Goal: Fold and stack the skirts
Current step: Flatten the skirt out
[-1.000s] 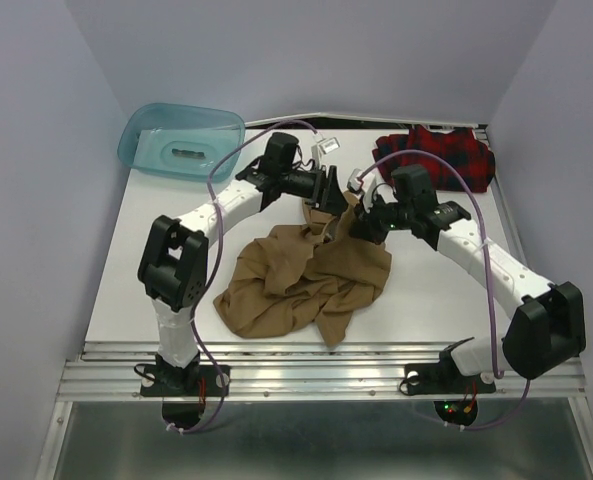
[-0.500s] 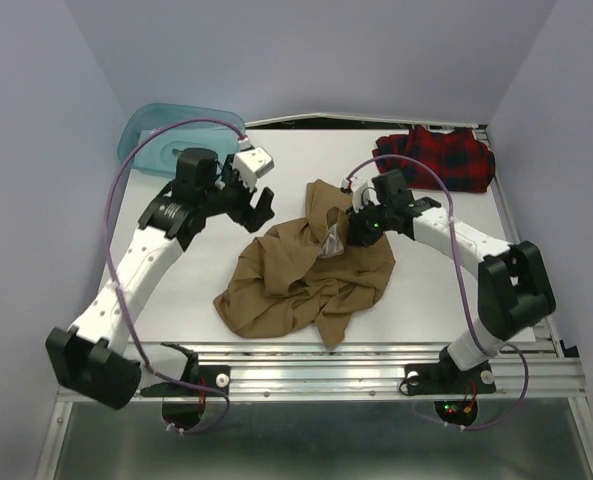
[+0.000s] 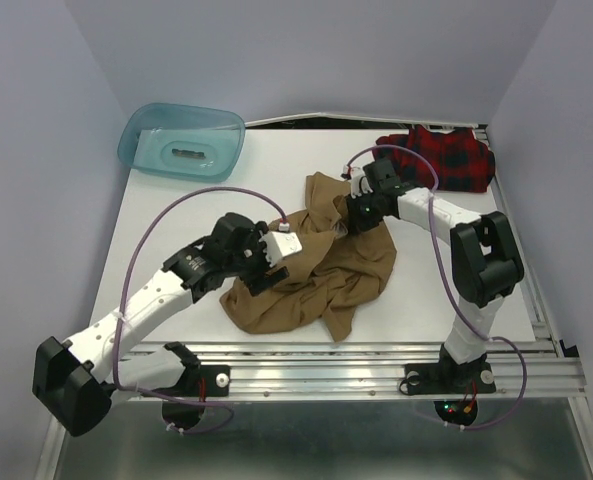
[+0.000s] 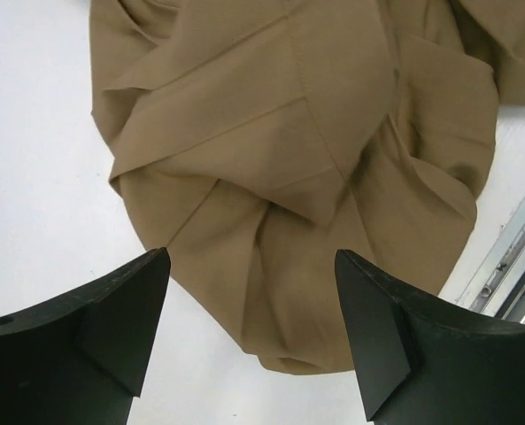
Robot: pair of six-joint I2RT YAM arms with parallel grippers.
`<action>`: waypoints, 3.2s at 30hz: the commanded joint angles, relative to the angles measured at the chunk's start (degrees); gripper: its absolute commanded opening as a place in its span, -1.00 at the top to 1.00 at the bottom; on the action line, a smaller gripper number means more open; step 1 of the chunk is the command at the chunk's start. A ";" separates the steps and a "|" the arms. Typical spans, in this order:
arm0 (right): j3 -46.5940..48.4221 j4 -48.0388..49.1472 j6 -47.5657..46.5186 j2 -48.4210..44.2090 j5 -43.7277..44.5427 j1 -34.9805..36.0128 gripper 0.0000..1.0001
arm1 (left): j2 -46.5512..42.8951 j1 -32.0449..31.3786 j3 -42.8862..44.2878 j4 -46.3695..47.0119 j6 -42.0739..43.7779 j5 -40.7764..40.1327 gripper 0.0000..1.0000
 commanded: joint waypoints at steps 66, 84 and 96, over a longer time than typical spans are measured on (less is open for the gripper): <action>0.91 -13.31 -12.03 -11.99 -0.93 -0.47 -0.28 | 23.04 25.53 29.68 -11.30 5.40 21.14 -0.10; 7.41 -15.17 -14.79 -14.83 -4.63 0.06 -0.13 | 24.88 9.79 35.42 -17.06 10.70 17.97 0.00; 14.01 -16.03 -2.89 -1.45 2.06 1.12 -0.08 | 20.92 4.18 26.27 -1.12 -7.59 2.18 -0.10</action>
